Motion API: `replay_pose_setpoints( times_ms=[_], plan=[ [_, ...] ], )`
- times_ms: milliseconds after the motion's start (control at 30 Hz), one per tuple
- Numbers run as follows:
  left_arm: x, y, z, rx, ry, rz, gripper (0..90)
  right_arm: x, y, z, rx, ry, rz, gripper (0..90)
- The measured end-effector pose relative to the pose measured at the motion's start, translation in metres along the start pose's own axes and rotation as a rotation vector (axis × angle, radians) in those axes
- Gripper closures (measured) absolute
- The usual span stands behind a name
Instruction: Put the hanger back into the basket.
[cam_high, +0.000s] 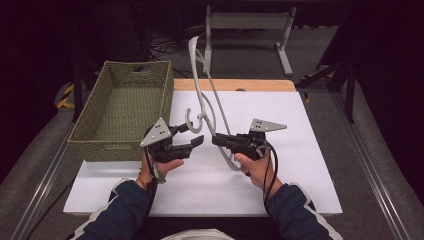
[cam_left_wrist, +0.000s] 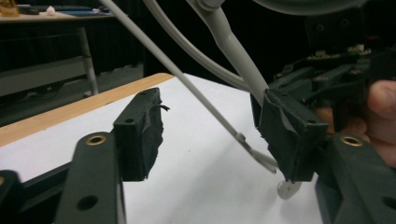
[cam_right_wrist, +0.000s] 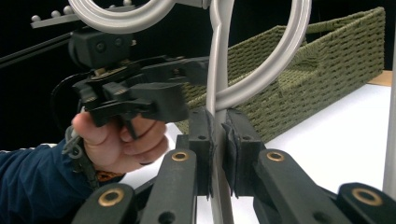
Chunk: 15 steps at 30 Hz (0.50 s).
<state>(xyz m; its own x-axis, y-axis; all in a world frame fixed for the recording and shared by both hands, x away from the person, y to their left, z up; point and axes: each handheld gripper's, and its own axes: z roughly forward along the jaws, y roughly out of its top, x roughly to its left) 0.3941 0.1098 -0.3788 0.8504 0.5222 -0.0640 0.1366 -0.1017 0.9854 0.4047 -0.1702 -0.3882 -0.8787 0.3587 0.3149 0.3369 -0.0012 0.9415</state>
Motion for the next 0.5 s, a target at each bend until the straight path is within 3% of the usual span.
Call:
replay_pose_setpoints(
  times_ms=[200,367,500],
  plan=[
    [0.003,0.004,0.013,-0.027,-0.042,-0.030,50.0,0.000,-0.002,0.003,-0.011,-0.003,0.009,82.3],
    [0.008,0.002,0.018,-0.037,-0.075,-0.064,49.9,-0.004,-0.004,0.002,-0.030,-0.011,0.027,82.3],
    [0.011,0.002,0.019,-0.040,-0.098,-0.077,51.6,-0.004,-0.004,0.003,-0.024,-0.026,0.010,82.3]
  ],
)
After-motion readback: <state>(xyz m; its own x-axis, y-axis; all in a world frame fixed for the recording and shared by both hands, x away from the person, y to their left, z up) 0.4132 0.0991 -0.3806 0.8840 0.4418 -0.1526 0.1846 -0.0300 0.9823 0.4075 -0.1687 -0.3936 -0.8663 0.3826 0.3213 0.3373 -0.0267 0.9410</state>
